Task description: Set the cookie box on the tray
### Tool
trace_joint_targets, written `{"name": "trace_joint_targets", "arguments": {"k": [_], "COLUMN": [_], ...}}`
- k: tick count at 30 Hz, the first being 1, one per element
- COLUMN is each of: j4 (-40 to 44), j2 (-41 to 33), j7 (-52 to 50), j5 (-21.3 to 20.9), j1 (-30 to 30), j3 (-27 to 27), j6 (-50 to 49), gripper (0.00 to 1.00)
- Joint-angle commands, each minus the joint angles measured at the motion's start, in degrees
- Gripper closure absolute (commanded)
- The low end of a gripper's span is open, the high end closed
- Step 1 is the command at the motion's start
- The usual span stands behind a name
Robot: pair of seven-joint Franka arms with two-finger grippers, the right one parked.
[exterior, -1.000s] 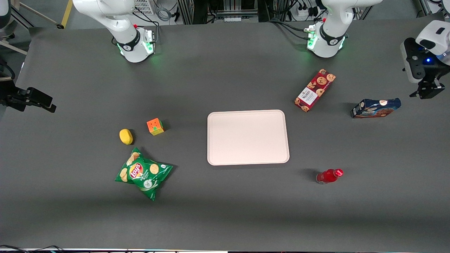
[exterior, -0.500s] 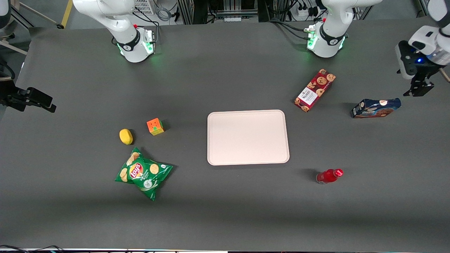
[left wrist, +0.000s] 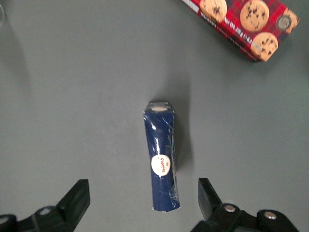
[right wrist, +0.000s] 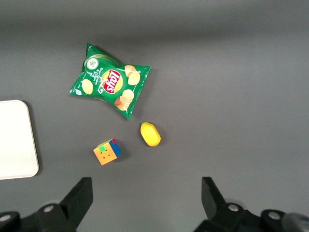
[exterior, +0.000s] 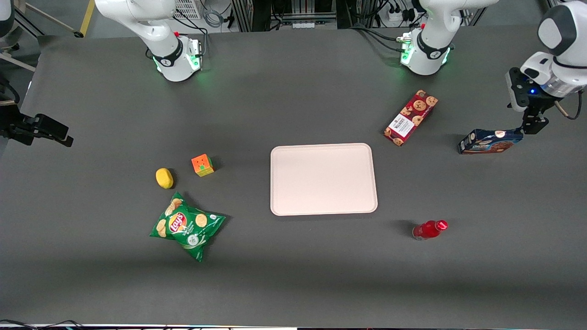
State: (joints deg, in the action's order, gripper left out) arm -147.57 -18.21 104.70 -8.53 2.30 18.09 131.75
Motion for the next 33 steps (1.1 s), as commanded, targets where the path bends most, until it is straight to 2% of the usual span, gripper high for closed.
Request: {"name": "trace_joint_targets", "arguments": {"k": [1, 10, 21, 33], "j4": [0.3, 0.3, 0.3, -3.5], "j2": [4.5, 7.1, 9.2, 10.0], "j7": [-3.9, -8.1, -7.1, -6.1], "j5": [-0.1, -0.2, -0.4, -0.4], "j1": [0.3, 0.0, -0.2, 0.3], "j3": [1.0, 0.8, 0.7, 0.9], "j6": [3.6, 5.5, 7.3, 11.9], "gripper": [0.0, 0.0, 0.0, 0.0]}}
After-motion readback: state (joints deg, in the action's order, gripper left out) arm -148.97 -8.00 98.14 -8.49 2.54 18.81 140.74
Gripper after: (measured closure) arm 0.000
